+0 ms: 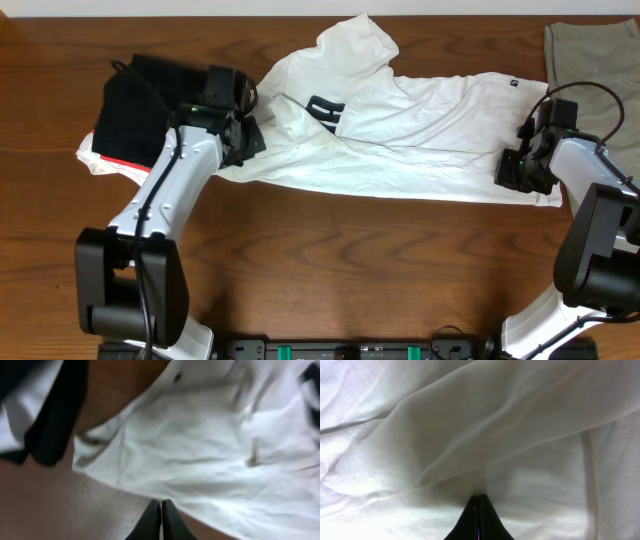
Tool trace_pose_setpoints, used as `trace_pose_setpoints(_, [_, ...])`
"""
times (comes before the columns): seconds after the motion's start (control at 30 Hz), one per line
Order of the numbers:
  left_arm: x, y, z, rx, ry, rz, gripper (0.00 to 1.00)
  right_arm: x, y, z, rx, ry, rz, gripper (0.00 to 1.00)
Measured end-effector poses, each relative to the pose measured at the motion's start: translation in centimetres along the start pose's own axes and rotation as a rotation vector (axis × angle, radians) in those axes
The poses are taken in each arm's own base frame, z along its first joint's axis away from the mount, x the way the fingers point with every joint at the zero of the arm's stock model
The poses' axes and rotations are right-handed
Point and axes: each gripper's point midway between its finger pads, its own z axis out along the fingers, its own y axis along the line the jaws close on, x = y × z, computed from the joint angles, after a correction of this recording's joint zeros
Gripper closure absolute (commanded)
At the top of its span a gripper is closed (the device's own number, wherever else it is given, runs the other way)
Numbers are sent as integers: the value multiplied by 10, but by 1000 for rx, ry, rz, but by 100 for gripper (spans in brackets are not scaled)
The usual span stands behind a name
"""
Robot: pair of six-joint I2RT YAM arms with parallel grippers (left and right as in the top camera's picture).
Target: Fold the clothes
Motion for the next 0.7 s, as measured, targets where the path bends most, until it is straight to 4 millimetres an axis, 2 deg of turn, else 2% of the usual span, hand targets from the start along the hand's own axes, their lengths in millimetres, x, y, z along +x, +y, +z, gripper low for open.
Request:
trace_pose_setpoints(0.1, [-5, -3, 12, 7, -12, 39, 94, 0, 0, 0, 0, 0, 1, 99])
trace_pose_setpoints(0.2, [-7, -5, 33, 1, -4, 82, 94, 0, 0, 0, 0, 0, 1, 99])
trace_pose_setpoints(0.4, [-7, 9, 75, -91, 10, 133, 94, 0, 0, 0, 0, 0, 2, 99])
trace_pose_setpoints(0.7, [-11, 16, 81, -133, -11, 159, 94, 0, 0, 0, 0, -2, 3, 99])
